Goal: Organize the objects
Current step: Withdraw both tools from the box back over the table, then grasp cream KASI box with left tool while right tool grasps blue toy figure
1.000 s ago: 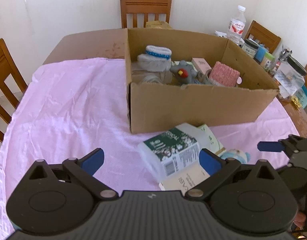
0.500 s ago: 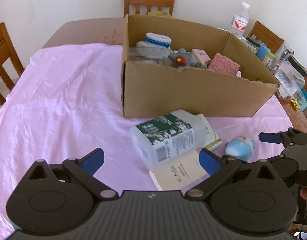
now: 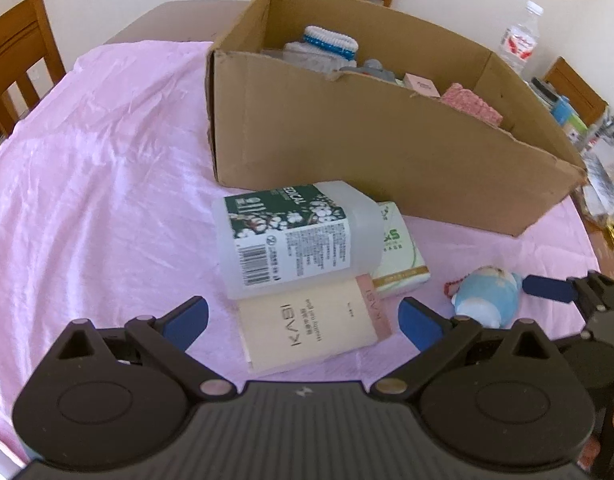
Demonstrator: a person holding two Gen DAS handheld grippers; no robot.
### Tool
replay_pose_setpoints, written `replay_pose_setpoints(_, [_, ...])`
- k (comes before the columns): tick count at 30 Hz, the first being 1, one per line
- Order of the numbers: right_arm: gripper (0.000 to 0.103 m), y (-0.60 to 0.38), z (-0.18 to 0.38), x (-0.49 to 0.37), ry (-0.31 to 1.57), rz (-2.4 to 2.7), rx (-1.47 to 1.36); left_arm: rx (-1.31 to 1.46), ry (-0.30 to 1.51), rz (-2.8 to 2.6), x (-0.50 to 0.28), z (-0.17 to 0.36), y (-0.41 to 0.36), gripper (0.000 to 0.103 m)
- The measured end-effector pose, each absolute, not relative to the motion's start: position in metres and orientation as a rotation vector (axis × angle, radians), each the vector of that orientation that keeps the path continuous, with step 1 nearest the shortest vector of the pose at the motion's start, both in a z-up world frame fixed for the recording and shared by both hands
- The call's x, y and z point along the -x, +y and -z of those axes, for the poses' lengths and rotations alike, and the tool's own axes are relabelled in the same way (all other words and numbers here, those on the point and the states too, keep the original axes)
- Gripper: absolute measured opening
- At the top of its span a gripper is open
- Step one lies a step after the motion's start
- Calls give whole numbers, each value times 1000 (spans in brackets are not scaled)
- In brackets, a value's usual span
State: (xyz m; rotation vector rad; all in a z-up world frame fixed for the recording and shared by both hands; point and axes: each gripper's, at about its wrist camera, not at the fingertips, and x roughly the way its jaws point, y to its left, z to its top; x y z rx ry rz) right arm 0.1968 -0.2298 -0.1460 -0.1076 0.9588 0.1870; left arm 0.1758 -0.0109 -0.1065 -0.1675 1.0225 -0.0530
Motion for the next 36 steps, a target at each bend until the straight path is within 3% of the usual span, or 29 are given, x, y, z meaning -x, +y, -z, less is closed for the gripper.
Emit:
replay_pose_setpoints(10, [103,-243,149,-197,933,-243,130,110,1026,-17,-176,120,-21,101])
replay_pose_setpoints(36, [103,-239,149,-189,900,-224,119,7,1031,-22,-137,119,37,102])
